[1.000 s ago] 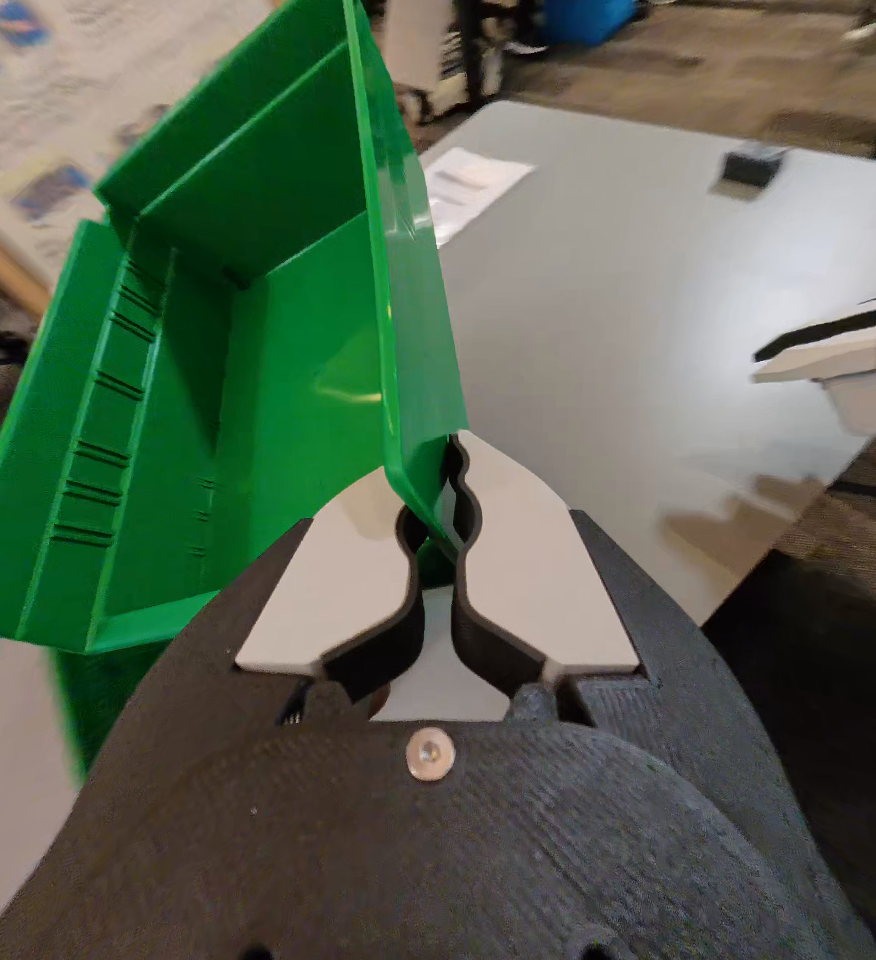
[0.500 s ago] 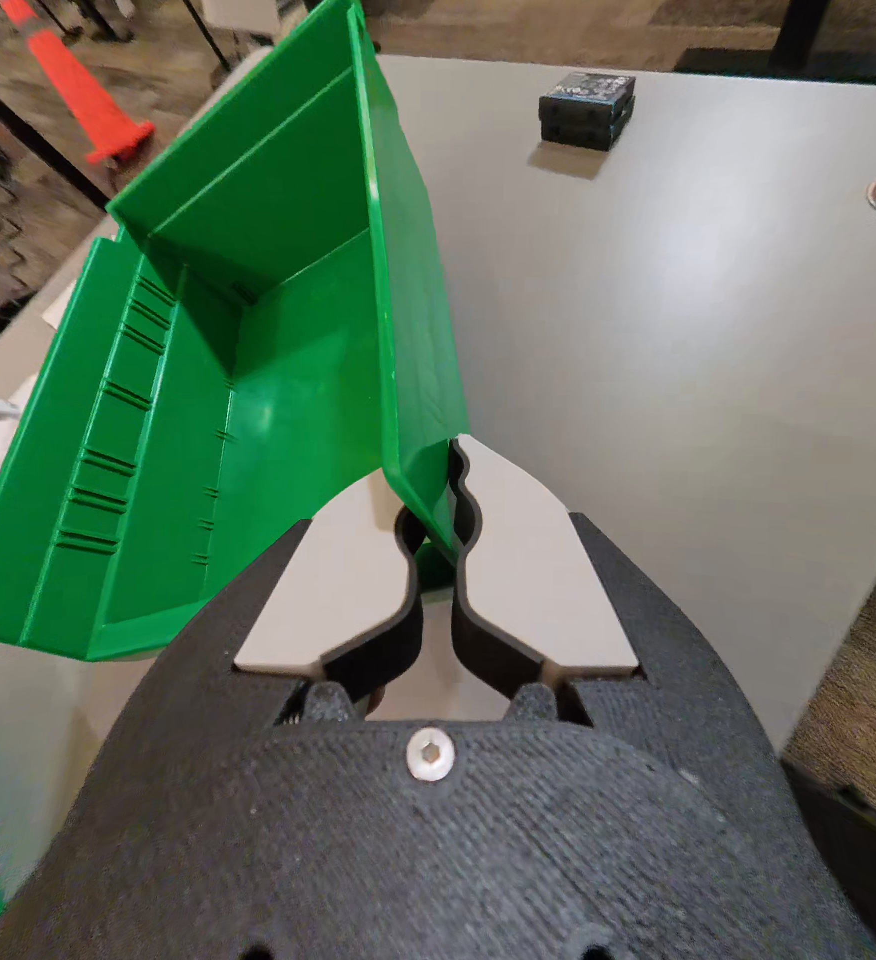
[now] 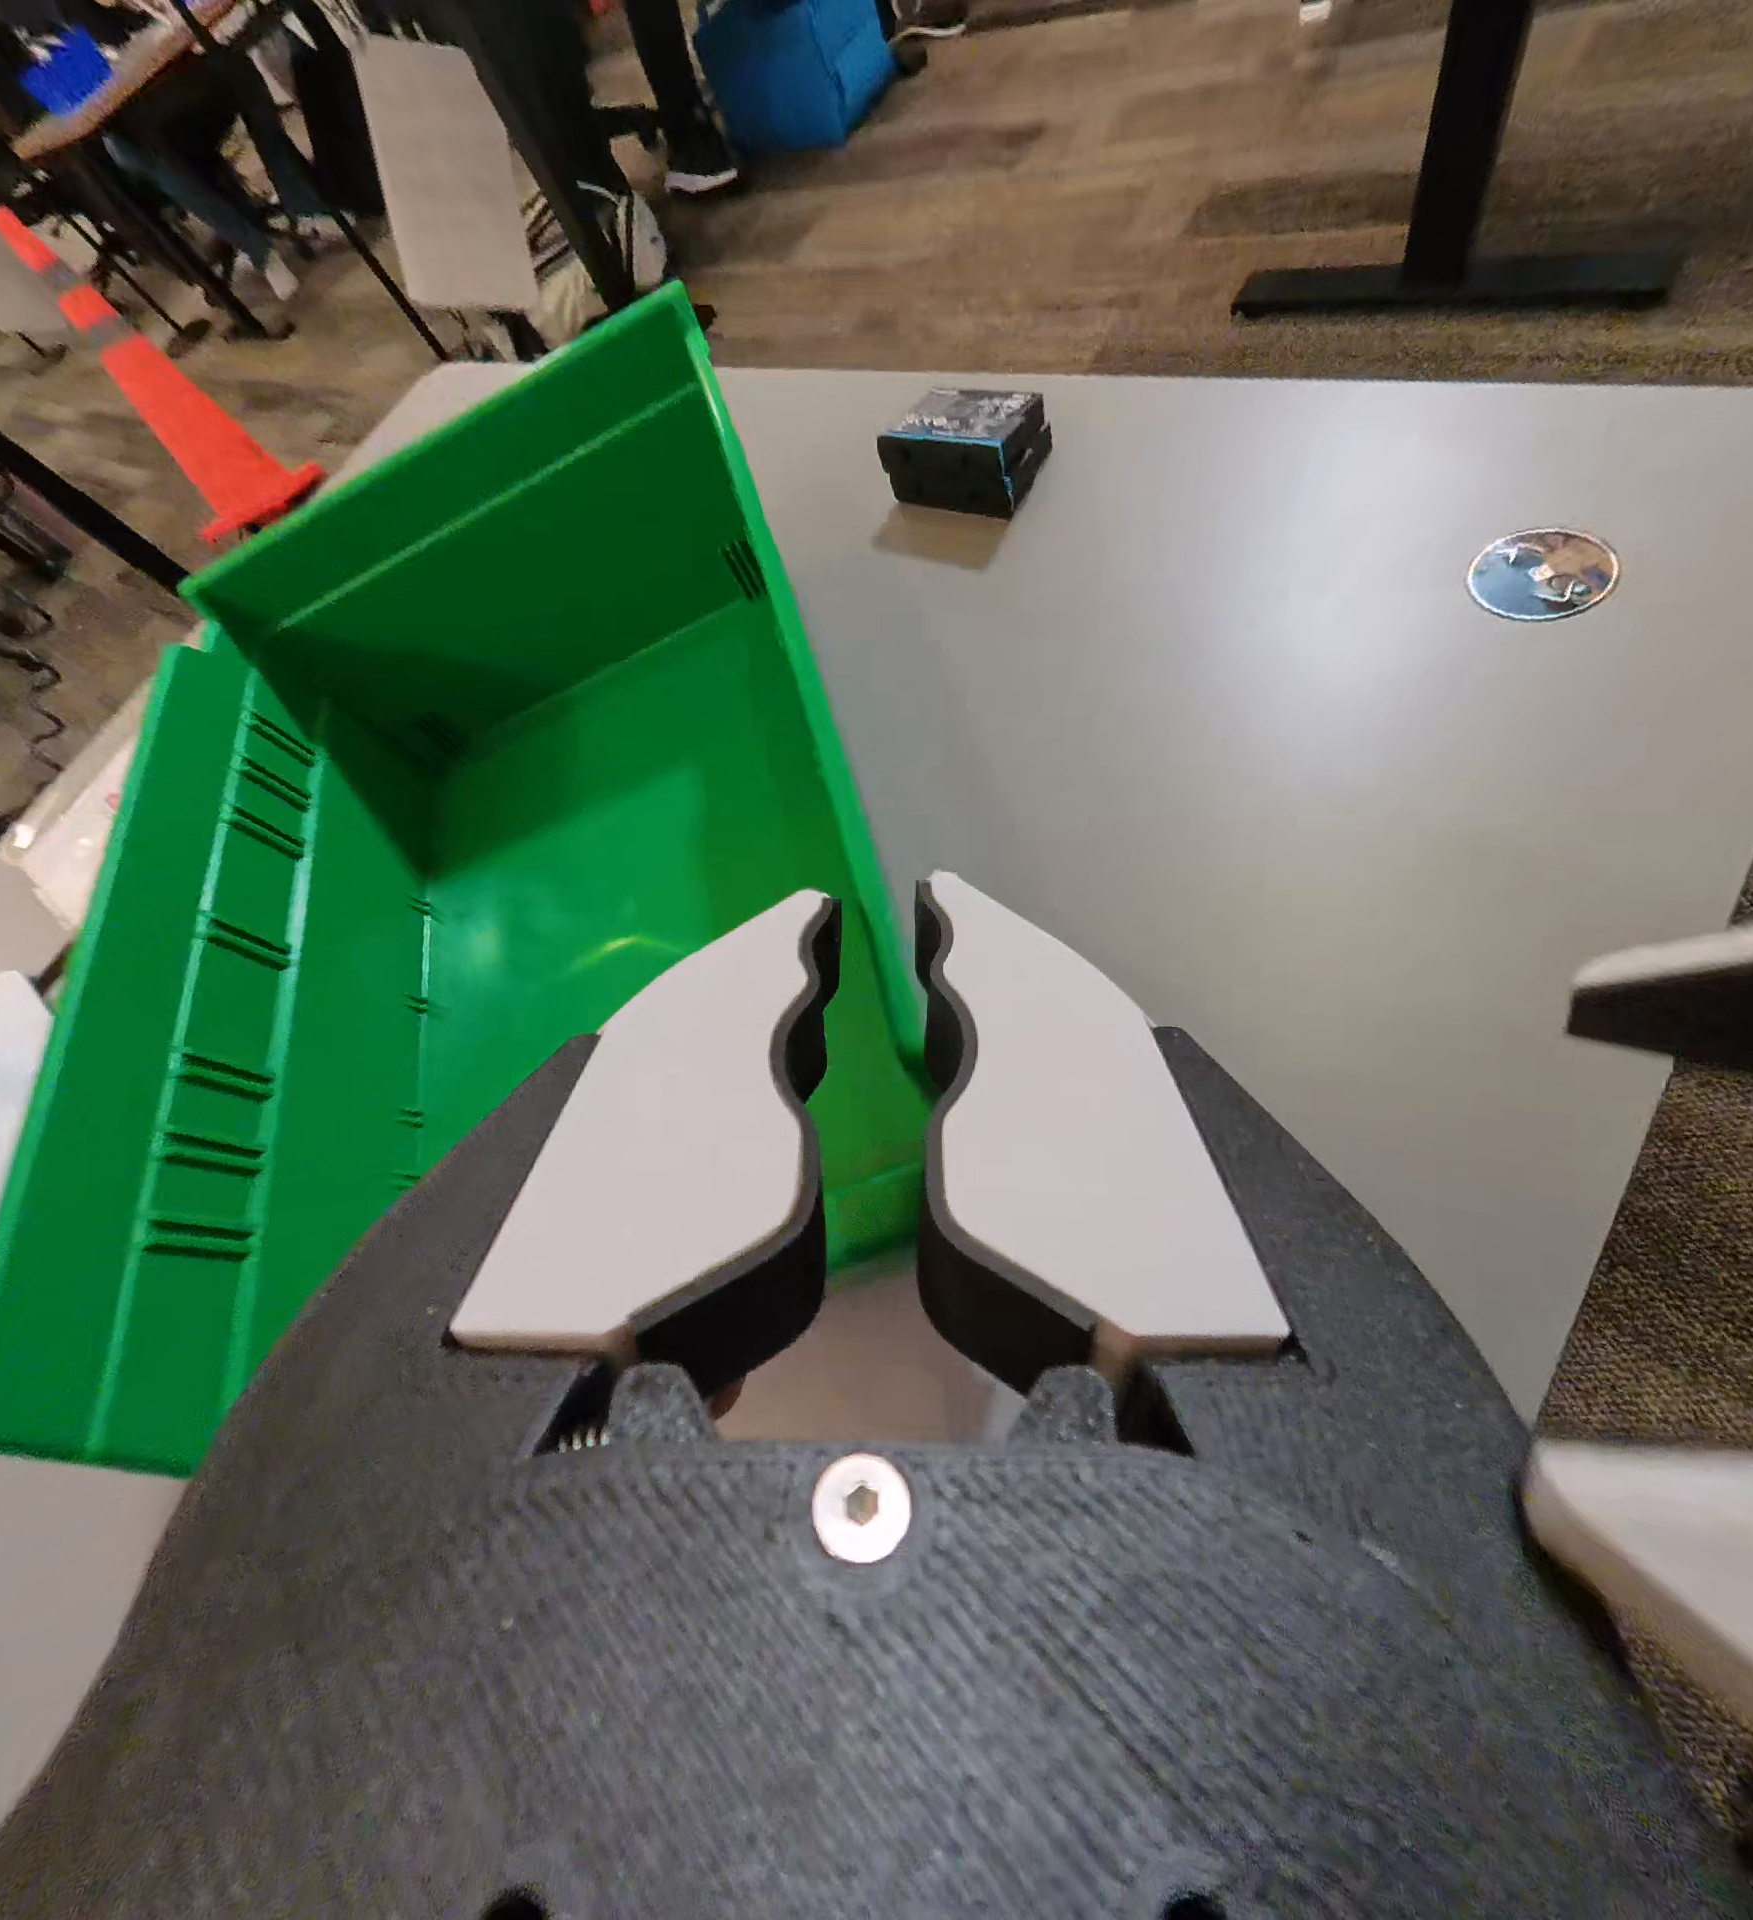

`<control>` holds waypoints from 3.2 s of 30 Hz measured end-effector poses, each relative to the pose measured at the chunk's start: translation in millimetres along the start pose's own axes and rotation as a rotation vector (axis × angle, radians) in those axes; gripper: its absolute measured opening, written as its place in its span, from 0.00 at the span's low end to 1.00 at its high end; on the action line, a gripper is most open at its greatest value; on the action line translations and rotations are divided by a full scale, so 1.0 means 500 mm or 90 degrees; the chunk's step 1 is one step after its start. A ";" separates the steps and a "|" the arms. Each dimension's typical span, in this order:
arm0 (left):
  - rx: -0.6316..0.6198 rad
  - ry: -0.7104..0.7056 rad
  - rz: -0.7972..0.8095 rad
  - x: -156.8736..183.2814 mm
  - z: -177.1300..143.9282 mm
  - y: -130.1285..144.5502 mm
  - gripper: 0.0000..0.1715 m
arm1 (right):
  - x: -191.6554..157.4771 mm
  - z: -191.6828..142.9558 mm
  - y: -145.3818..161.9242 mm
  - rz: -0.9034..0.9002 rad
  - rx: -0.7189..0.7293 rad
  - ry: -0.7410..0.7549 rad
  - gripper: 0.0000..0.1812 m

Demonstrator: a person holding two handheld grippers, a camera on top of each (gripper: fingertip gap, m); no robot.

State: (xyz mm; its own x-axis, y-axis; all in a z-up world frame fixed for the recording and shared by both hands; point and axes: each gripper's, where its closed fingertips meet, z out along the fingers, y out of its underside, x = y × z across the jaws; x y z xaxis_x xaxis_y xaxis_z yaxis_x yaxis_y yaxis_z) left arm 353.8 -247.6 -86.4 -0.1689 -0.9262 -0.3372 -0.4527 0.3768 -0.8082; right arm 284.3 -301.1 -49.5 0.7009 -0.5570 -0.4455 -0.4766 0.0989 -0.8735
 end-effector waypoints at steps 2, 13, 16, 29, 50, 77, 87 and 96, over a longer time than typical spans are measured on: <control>0.012 0.006 -0.006 -0.014 -0.032 -0.005 0.12 | -0.001 0.000 -0.004 0.004 0.011 0.000 0.28; 0.039 -0.062 -0.116 -0.296 -0.362 0.150 0.19 | 0.005 0.159 0.015 -0.124 -0.076 0.135 0.42; 0.040 -0.116 -0.147 -0.369 -0.461 0.214 0.22 | 0.055 0.196 -0.001 -0.173 -0.055 0.257 0.34; 0.048 -0.375 -0.224 -0.581 -0.654 0.500 0.41 | 0.240 0.156 -0.020 -0.139 -0.101 0.245 0.03; -0.096 -0.359 -0.355 -0.665 -0.663 0.675 0.35 | 0.151 0.101 -0.251 -0.416 0.158 0.224 0.36; -0.166 -0.364 -0.453 -0.715 -0.695 0.805 0.03 | -0.406 0.217 0.038 -0.538 0.197 -0.092 0.20; -0.154 -0.420 -0.576 -0.777 -0.871 0.933 0.04 | -0.366 0.253 0.101 -0.527 0.082 -0.111 0.19; -0.143 -0.450 -0.592 -0.792 -0.905 0.961 0.04 | -0.367 0.259 0.136 -0.424 -0.036 -0.168 0.16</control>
State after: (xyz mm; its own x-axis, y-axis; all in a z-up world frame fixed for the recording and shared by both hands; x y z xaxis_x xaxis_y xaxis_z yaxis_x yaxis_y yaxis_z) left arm -192.8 292.6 -122.7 0.7938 -0.6022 0.0852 -0.3014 -0.5112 -0.8049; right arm 192.0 -85.2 -52.7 0.9540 -0.2654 0.1395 0.0748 -0.2399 -0.9679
